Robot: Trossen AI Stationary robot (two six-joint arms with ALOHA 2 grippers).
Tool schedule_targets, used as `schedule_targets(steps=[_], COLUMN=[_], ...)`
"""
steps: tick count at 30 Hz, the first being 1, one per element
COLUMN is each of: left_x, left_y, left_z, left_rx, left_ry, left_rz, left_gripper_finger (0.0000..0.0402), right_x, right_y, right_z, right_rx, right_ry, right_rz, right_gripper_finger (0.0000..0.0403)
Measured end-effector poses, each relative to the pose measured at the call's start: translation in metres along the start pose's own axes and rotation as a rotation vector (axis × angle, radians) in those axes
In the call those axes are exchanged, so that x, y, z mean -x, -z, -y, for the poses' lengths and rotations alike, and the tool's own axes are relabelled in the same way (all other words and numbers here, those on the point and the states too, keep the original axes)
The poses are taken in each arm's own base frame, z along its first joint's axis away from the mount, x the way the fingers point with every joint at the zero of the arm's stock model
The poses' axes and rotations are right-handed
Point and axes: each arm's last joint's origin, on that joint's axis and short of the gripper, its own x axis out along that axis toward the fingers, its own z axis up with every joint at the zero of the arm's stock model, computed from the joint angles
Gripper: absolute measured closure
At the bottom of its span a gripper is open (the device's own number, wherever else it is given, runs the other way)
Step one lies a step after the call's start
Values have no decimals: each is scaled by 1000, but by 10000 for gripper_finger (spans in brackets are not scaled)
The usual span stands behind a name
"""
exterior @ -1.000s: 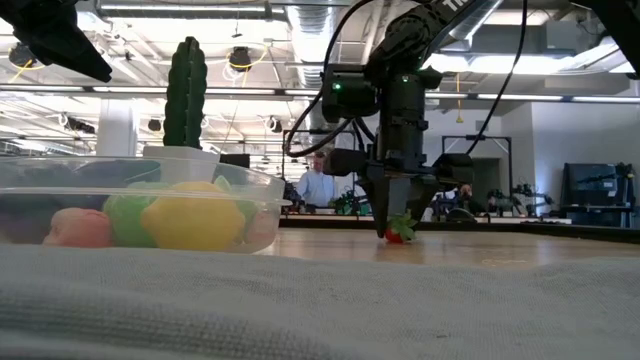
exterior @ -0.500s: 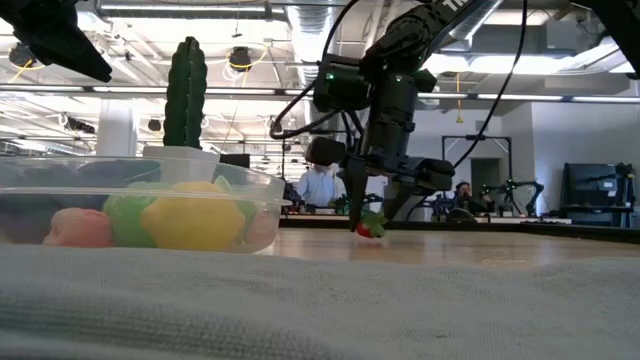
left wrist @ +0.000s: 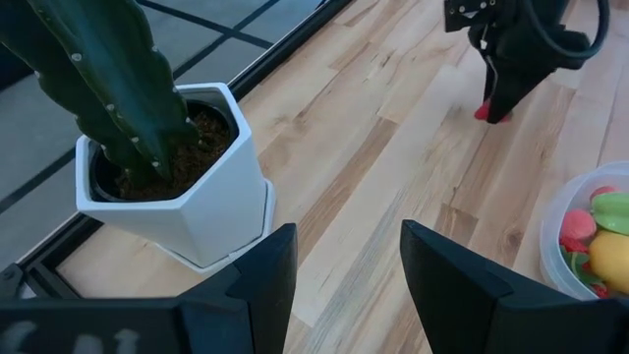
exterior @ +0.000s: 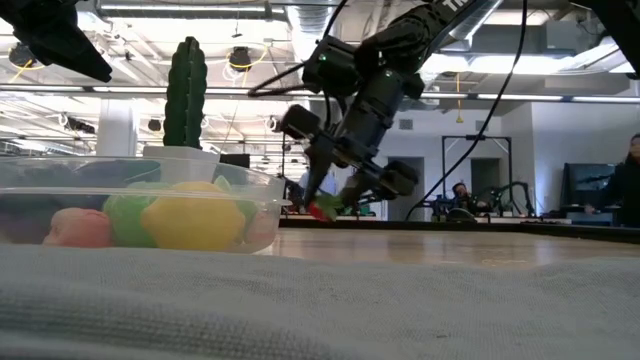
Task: Pick and placing Produce into tupperware
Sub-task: Put the strawberry into the transparent bin
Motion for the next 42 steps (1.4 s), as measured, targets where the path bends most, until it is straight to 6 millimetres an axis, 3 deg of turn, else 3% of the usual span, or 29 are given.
schedule_targets(steps=[20, 42], left_x=[0, 0], left_y=[0, -1], left_z=[0, 2], left_rx=[9, 43], left_ry=[0, 21], left_rz=[0, -2], left_gripper_finger=[228, 228], right_x=[3, 12], right_y=[8, 43], right_z=[-36, -78], right_rx=[169, 319], right_ry=[-358, -694], right_rz=[-50, -65], right_gripper_finger=[233, 222])
